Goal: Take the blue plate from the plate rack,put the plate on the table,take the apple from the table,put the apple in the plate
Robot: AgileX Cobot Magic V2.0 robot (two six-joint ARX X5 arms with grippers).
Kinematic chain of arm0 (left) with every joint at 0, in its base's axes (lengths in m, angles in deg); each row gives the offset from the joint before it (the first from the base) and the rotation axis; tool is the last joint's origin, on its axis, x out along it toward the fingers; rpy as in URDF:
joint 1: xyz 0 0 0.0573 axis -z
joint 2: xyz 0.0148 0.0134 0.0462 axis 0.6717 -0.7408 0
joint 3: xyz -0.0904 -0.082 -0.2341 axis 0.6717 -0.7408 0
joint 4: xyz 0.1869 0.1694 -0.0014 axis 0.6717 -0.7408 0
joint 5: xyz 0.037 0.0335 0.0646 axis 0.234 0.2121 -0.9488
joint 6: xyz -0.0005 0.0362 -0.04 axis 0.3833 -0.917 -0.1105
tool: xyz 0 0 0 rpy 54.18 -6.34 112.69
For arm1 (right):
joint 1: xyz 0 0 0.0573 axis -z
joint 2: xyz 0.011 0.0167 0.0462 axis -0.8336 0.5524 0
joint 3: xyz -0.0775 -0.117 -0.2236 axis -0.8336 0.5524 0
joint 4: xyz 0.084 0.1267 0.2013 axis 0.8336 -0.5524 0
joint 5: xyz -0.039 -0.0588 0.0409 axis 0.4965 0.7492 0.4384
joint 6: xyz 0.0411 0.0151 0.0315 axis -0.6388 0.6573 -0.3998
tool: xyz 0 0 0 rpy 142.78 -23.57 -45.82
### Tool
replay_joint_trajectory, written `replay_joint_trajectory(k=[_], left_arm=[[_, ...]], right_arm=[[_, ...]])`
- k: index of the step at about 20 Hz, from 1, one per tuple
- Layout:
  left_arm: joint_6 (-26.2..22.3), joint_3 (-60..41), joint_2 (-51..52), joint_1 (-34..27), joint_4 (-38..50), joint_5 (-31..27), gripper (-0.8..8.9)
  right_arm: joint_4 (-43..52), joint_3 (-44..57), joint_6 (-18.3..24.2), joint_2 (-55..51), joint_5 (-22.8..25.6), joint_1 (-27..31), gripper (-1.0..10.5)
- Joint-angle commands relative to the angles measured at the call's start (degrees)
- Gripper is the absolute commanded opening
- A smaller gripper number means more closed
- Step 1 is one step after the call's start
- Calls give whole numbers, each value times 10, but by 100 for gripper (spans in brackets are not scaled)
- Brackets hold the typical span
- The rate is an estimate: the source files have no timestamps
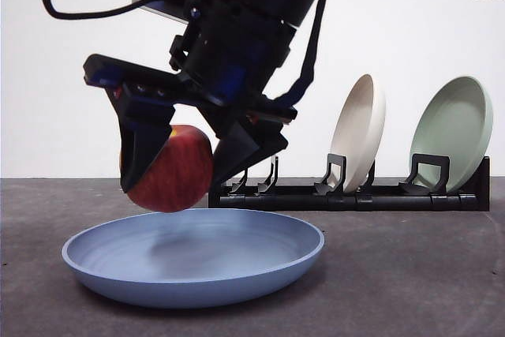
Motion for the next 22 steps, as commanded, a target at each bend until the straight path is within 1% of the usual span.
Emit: replay_joint_trajectory(k=[1,5,7,8,9,11,12,13,17,19,22], left_arm=[[-6,1,2,0,2,-2,-6],[-7,1,2,0,2,-2,-6],[-6,1,2,0,2,-2,-6],[-6,1,2,0,2,-2,-6],[-6,1,2,0,2,-2,-6],[-6,1,2,0,2,-2,-6],[-6,1,2,0,2,-2,-6],[-6,1,2,0,2,-2,-6],[-7,1,2,0,2,-2,-6],[-7,1,2,0,2,-2,-5],[-7,1,2,0,2,-2,-5]], right_arm=[[10,18,-13,-2,6,5,6],[30,51,-28,-2,6,24,10],[28,56,-27,-2,5,30,16],[26,57,-25,-2,5,31,84],[25,57,-25,-2,5,31,199],[24,57,-25,-2,0,30,485],[24,57,-25,-2,-4,30,610],[24,57,-25,-2,-5,30,674],[23,56,-26,-3,-5,30,670],[16,48,-28,-8,-16,30,669],[-35,17,-25,-33,-19,20,662]])
